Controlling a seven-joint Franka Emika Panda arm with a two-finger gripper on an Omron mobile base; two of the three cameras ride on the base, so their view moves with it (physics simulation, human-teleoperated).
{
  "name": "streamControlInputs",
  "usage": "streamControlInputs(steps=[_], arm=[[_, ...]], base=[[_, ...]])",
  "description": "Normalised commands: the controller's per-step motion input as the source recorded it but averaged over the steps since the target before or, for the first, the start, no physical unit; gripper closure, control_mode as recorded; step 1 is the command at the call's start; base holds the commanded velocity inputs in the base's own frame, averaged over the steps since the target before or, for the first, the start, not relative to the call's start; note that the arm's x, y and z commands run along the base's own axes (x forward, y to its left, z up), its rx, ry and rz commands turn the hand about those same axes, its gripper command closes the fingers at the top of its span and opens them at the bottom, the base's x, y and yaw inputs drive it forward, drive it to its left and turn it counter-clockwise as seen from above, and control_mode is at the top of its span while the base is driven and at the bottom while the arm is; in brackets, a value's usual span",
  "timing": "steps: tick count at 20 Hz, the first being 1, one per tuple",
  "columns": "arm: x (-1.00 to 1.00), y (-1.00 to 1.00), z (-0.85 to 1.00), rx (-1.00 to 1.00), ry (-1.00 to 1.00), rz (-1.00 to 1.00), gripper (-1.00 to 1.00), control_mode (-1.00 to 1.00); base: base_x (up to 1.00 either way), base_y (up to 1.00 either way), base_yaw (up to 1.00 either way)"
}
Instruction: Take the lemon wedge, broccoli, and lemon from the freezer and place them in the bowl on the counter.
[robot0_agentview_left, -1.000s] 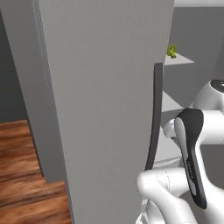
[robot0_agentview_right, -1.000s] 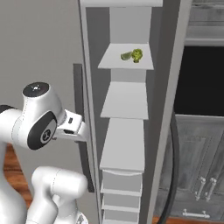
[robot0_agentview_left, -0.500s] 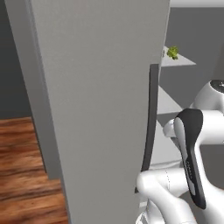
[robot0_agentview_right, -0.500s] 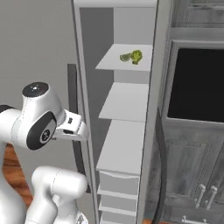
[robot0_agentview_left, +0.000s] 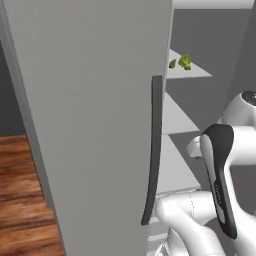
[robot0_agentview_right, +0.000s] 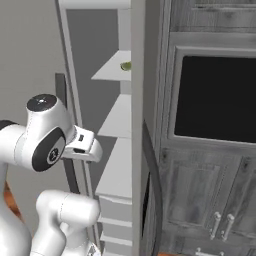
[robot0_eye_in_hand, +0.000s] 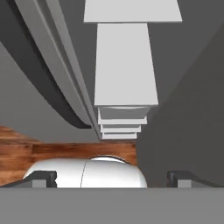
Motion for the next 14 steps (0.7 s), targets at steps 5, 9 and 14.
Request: streamControlInputs(steps=[5,9,14], arm=[[0.00,0.00,0.00,0.00,0.00,0.00,-1.00,1.00],[0.00,0.00,0.00,0.00,0.00,0.00,-1.00,1.00],[0.00,0.00,0.00,0.00,0.00,0.00,-1.00,1.00]], base=[[0.59,-0.22,0.00],[0.16,-0.54,0.04],[0.00,-0.56,0.02]])
